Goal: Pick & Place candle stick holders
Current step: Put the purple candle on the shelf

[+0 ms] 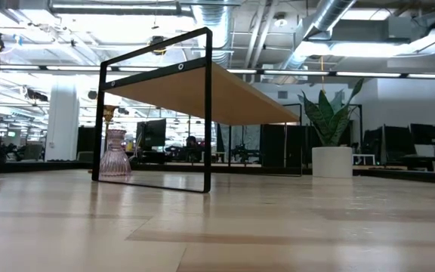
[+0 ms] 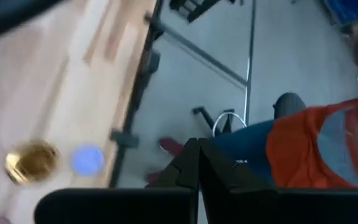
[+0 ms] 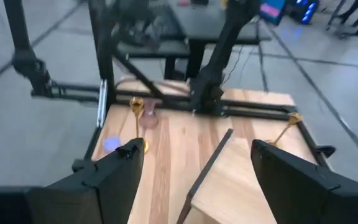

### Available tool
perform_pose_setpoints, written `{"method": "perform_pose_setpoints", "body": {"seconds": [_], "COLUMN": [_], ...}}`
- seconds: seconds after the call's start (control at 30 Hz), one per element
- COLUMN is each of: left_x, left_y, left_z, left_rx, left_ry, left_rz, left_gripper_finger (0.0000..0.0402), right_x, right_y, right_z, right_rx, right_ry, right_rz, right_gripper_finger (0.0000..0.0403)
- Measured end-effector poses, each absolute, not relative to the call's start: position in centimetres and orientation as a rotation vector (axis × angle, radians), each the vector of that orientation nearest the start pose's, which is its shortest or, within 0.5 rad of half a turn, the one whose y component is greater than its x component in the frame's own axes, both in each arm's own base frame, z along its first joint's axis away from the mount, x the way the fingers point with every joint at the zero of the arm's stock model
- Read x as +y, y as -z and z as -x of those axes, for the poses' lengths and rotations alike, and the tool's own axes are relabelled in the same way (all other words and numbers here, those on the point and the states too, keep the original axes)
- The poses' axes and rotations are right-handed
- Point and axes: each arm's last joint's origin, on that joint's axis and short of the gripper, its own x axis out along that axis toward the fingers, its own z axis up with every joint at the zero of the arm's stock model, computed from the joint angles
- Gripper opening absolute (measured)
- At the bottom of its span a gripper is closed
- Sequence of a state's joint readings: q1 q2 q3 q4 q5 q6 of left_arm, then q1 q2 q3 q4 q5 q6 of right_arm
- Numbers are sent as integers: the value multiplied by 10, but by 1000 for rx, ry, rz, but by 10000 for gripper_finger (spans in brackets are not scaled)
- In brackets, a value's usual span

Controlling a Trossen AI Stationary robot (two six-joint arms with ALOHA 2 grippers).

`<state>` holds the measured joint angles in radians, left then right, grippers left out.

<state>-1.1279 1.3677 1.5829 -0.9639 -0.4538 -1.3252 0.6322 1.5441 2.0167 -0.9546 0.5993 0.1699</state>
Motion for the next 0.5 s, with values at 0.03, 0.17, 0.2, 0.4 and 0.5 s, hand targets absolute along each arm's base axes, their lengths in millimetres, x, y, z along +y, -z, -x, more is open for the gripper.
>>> {"method": "perform_pose_setpoints", "body": {"seconds": [0.03,0.17,0.2,0.4,0.5], "left_x": [-239,-264,-270,-290,-296], "left_y": [-406,-388,-383,-348,-335], "left_z": [-119,-107,-105,-101,-103], "left_rx": [830,883,909,1155,1193], "left_ry": [156,56,33,-165,-255], "left_rz": [741,885,906,922,905], "left_gripper_finger": [2,2,2,2,2], "right_x": [156,163,164,172,176], "right_y": [-493,-493,-493,-486,-479], "right_z": [-233,-224,-223,-226,-231], "right_rx": [382,380,379,410,442], "right_ry": [10,1,-4,-8,-11], "right_rz": [105,122,124,155,179], "right_gripper_finger": [286,286,286,286,286]}}
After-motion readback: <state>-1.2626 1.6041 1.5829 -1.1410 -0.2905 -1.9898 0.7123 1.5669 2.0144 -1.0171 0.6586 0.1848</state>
